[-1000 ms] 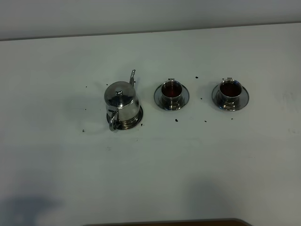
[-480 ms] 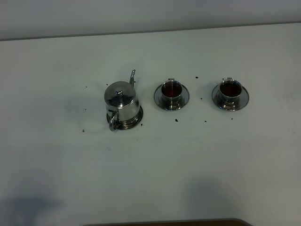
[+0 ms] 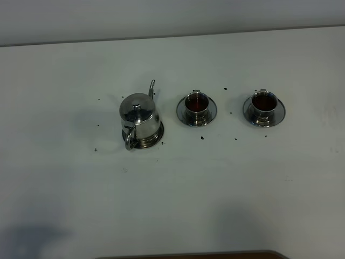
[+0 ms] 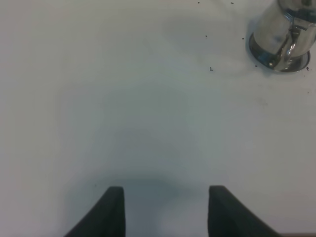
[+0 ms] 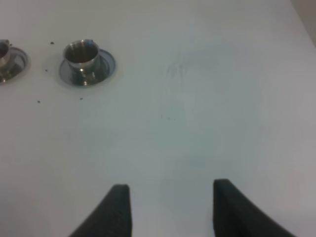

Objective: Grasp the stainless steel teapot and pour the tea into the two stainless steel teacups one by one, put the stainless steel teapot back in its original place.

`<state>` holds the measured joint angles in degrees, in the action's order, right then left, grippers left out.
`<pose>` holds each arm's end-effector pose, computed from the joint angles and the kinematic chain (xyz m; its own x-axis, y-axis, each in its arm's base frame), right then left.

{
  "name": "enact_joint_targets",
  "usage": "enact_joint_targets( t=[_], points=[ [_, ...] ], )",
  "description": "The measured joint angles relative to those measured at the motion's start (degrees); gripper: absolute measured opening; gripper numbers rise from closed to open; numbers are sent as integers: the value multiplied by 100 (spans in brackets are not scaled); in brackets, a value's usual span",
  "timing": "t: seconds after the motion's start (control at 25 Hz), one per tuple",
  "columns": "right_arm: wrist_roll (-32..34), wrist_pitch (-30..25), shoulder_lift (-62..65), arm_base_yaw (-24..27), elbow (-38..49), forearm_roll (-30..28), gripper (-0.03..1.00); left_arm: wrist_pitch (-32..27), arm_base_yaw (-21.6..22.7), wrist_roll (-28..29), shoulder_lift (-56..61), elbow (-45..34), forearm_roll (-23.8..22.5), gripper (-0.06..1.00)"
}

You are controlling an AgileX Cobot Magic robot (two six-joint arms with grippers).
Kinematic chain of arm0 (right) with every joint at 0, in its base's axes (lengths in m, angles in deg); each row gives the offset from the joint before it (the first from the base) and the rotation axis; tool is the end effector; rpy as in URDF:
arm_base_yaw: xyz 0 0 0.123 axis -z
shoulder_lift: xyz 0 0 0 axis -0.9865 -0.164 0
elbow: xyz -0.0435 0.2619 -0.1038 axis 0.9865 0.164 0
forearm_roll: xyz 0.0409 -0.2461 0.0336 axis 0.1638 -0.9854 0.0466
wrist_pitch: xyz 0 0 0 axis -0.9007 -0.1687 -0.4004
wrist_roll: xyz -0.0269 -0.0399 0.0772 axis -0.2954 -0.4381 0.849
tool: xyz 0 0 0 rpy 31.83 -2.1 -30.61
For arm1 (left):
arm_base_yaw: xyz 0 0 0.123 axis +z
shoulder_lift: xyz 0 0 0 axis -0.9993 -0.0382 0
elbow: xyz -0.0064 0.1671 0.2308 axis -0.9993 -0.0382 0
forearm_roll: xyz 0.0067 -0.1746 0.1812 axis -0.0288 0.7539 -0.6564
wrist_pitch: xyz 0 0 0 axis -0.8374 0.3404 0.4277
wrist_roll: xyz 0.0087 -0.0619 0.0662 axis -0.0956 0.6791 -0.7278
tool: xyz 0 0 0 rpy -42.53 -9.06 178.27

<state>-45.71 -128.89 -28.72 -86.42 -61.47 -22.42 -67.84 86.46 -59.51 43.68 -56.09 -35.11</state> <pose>-0.0113 0.0006 0.2794 -0.4734 -0.0569 -0.8790 -0.1226 0.9925 0.0018 0.0063 0.0007 0.2653 -0.5317 -0.0730 -0.8438 -0.0294 0.9973 -0.0677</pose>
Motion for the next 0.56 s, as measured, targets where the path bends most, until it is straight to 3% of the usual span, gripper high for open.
enact_joint_targets(
  t=[0.56],
  points=[
    [0,0,0,0,0,0,39,0,0,0,0,0,0,45]
  ],
)
